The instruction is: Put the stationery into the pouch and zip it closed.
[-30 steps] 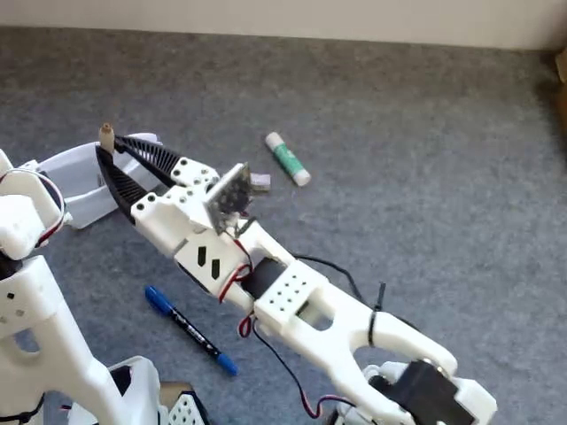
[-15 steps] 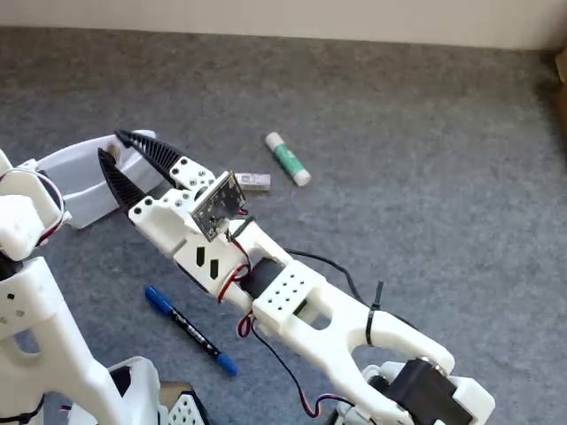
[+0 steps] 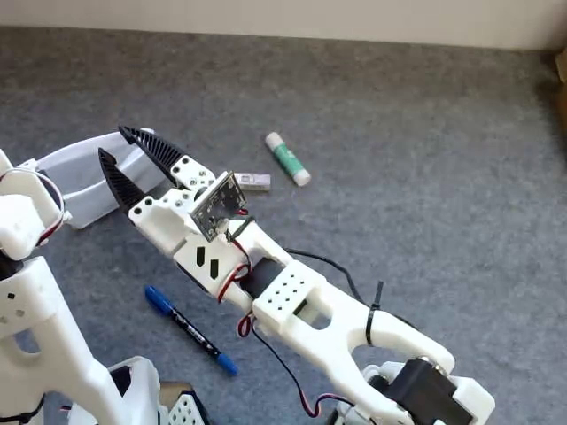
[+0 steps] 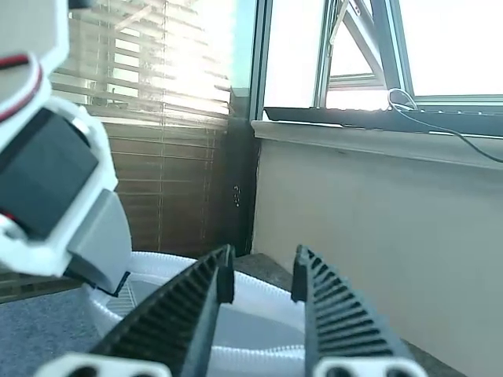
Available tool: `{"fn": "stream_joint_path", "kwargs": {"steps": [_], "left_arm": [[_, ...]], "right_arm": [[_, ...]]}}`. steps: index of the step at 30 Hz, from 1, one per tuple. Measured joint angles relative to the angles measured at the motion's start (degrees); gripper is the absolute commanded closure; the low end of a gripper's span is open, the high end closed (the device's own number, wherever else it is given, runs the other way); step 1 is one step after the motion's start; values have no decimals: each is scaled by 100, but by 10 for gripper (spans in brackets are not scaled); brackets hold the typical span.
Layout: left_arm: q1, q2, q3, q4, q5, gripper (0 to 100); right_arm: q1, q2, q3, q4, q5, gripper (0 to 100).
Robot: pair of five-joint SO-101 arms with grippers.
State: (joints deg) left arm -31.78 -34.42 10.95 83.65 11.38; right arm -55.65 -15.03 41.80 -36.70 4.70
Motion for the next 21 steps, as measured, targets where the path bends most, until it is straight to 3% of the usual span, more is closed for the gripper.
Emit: {"fn": "stream_joint_path", "kwargs": {"steps": [9, 21], "left_arm": [[0, 0, 0, 0, 0, 993], [0, 0, 0, 0, 0, 993]], "right_arm": [[0, -1046, 0, 70, 0, 882], [-141, -2180, 0, 2374, 0, 882]]}}
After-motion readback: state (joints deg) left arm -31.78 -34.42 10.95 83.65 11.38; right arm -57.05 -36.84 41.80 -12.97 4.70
